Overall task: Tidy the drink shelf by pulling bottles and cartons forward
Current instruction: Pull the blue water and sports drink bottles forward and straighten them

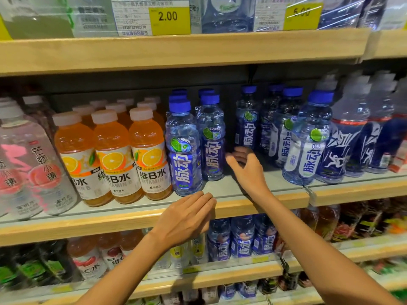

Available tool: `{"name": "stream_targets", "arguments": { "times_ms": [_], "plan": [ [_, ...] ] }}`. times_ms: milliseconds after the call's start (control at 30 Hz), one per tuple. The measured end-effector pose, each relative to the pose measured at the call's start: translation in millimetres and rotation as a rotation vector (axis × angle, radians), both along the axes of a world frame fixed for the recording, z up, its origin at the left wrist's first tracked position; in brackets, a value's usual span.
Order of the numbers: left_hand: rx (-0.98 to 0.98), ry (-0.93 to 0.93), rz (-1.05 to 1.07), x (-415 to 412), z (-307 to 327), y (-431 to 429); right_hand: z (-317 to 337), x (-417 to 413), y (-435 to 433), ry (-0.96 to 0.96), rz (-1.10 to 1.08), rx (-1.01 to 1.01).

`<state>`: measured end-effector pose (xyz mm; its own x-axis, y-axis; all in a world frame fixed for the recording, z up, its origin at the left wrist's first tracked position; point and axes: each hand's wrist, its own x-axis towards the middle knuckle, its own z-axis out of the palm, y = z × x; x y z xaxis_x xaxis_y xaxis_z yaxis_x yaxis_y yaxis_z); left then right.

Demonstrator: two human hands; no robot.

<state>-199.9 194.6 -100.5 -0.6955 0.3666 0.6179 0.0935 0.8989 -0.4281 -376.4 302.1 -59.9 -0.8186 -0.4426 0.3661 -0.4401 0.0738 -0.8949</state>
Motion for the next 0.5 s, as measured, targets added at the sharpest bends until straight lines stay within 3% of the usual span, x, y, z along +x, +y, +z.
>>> {"name": "stream_targets", "arguments": {
  "times_ms": [100,300,500],
  "plan": [
    [0.106,-0.059,-0.004,-13,8,20,3,-20,20,-0.002,-0.093,-0.045],
    [0.069,-0.216,0.130,-57,27,51,12,-49,13,-0.035,-0.088,-0.020],
    [0.077,-0.247,0.158,-62,25,48,11,-75,-14,0.019,-0.108,0.192]
  ]
}}
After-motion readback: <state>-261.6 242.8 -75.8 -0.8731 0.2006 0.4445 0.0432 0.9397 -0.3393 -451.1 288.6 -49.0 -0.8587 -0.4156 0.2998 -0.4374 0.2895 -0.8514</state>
